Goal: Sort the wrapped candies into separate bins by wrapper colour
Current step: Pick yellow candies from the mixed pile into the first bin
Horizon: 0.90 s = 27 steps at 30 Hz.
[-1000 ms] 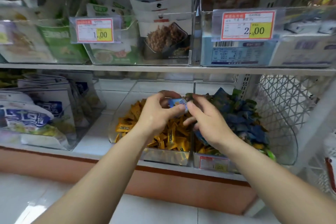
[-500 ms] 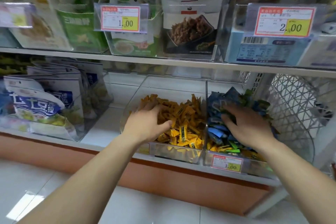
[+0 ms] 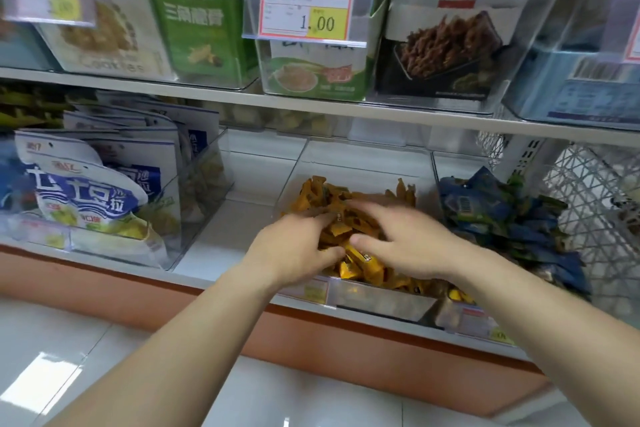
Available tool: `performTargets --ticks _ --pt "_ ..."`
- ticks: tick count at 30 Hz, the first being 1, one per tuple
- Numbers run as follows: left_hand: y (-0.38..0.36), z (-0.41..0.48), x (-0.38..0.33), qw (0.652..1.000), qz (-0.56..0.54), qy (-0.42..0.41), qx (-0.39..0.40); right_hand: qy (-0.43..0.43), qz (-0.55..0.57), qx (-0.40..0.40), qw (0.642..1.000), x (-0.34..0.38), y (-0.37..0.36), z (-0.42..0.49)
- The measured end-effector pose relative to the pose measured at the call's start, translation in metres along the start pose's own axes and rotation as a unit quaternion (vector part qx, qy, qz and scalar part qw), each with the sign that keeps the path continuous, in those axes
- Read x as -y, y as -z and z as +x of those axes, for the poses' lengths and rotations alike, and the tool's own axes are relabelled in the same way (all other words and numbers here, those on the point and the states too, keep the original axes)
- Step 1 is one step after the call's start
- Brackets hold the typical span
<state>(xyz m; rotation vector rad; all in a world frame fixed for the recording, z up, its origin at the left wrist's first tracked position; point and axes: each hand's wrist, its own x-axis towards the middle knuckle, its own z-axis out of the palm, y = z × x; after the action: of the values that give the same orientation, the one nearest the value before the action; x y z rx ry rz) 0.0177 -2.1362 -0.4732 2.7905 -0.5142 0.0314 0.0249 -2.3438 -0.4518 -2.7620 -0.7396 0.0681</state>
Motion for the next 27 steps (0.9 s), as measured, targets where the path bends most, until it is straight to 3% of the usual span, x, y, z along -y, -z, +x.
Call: performTargets --ticks 2,6,10,15,20,22,24,26,27 --pt "0.008 -0.003 0.005 0.999 0.005 -0.006 -0.042 -0.001 -0.007 0.086 0.996 0.003 -0.014 0.017" --pt "0.020 -0.002 0.021 0.997 -0.031 0.008 -0.071 0.014 -0.112 0.128 0.985 -0.004 -0.035 0.034" --pt "0.014 -0.005 0.017 0.996 -0.055 0.010 -0.064 0.026 -0.231 0.113 0.966 -0.028 -0.024 0.054" --pt "-0.006 -0.002 0.009 1.000 -0.026 -0.006 0.010 -0.028 -0.247 0.110 0.962 -0.059 -0.008 0.075" --pt "-0.021 0.010 0.003 0.999 -0.001 0.004 0.042 -0.103 -0.306 0.046 0.945 -0.066 0.007 0.079" --pt "-0.024 0.018 0.003 0.999 -0.007 0.033 0.037 -0.076 -0.279 -0.041 0.956 -0.057 0.010 0.076" --pt "-0.026 0.027 0.002 0.998 -0.003 0.066 0.025 -0.033 -0.155 -0.082 0.984 -0.046 0.006 0.070" --pt "-0.028 0.038 0.001 0.995 -0.004 0.097 0.015 -0.070 -0.044 0.022 0.996 -0.036 0.004 0.067" --pt "-0.030 0.043 0.001 0.994 -0.010 0.111 0.018 -0.095 -0.047 0.091 0.990 -0.034 0.002 0.068"
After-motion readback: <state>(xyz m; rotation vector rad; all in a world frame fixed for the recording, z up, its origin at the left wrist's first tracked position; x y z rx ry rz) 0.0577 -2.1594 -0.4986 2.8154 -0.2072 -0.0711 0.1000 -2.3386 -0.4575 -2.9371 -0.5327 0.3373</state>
